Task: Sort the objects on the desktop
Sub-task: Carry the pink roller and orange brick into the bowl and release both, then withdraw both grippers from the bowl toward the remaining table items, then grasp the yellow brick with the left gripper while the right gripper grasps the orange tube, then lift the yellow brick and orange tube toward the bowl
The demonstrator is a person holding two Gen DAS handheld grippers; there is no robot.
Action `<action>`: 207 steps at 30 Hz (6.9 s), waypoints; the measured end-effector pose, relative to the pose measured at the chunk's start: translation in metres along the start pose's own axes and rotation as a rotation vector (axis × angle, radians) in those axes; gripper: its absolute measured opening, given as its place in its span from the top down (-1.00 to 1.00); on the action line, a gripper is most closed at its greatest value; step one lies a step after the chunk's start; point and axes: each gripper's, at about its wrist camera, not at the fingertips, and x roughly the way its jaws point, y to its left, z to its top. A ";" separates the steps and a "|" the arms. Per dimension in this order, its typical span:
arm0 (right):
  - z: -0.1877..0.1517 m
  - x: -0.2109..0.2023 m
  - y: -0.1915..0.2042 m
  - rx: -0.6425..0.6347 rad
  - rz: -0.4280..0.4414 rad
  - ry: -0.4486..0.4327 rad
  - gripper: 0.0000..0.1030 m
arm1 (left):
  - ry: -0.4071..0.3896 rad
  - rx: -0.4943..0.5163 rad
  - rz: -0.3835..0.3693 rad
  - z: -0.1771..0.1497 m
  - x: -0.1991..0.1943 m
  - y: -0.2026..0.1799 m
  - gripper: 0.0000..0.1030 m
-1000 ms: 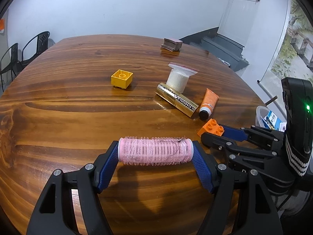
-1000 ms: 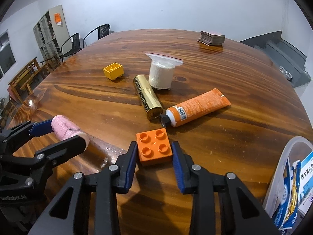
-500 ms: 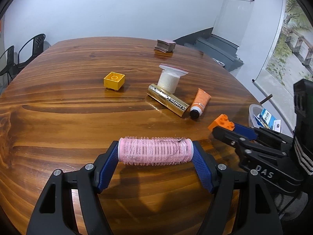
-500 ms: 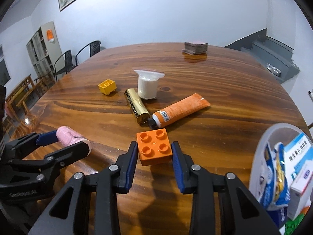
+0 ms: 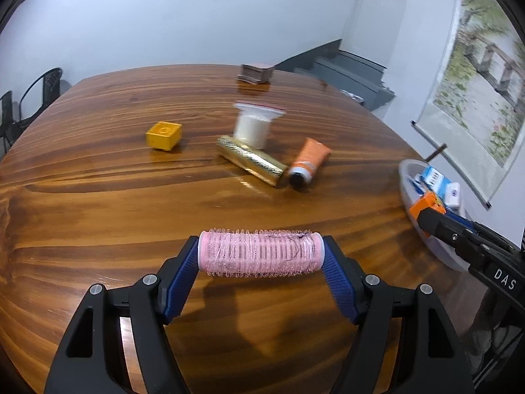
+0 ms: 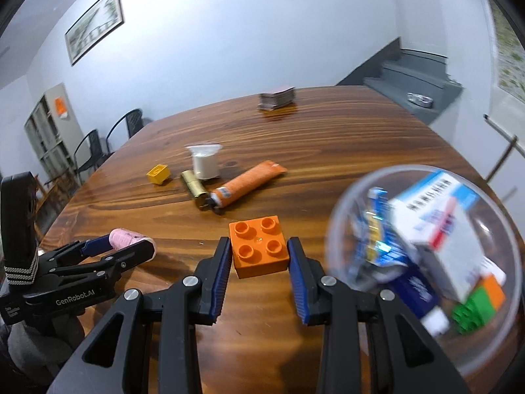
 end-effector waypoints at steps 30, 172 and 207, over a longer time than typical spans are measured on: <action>-0.039 -0.092 -0.145 0.293 -0.232 -0.137 0.26 | 0.012 0.280 -0.274 0.013 -0.005 -0.163 -0.46; 0.069 0.166 0.032 0.048 -0.081 0.193 -0.16 | 0.109 0.011 0.068 0.114 0.113 0.111 -0.08; 0.081 0.112 0.042 -0.003 -0.067 0.051 0.42 | -0.009 0.021 0.070 0.110 0.072 0.080 0.30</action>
